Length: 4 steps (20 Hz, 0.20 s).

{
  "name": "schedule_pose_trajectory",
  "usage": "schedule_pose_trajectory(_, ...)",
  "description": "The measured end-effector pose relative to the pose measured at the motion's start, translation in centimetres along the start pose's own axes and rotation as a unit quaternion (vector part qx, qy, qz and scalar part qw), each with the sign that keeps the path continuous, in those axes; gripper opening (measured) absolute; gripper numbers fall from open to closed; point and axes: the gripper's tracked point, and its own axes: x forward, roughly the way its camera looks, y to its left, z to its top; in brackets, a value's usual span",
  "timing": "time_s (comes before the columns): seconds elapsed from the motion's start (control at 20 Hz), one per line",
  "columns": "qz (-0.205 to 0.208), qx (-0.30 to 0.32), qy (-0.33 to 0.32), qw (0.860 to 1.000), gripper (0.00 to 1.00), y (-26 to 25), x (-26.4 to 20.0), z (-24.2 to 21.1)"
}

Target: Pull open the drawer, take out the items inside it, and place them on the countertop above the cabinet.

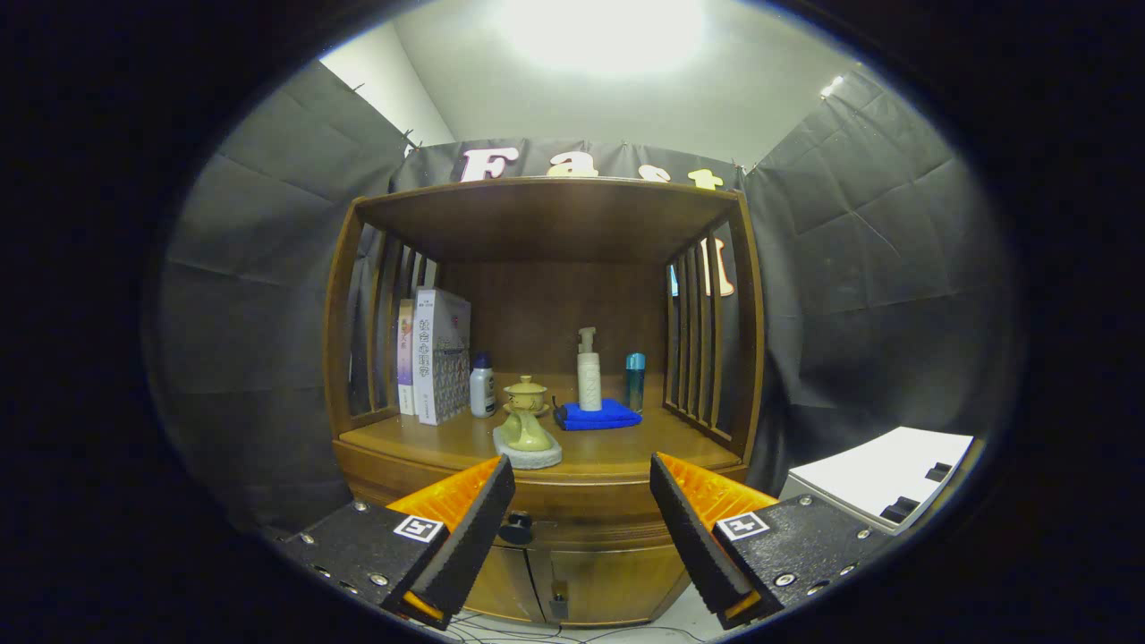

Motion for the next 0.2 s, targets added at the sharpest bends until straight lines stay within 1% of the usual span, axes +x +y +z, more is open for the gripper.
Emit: schedule_pose_trajectory(0.2,-0.001,-0.001,0.010,1.000,0.95,-0.22,0.14,-1.11)
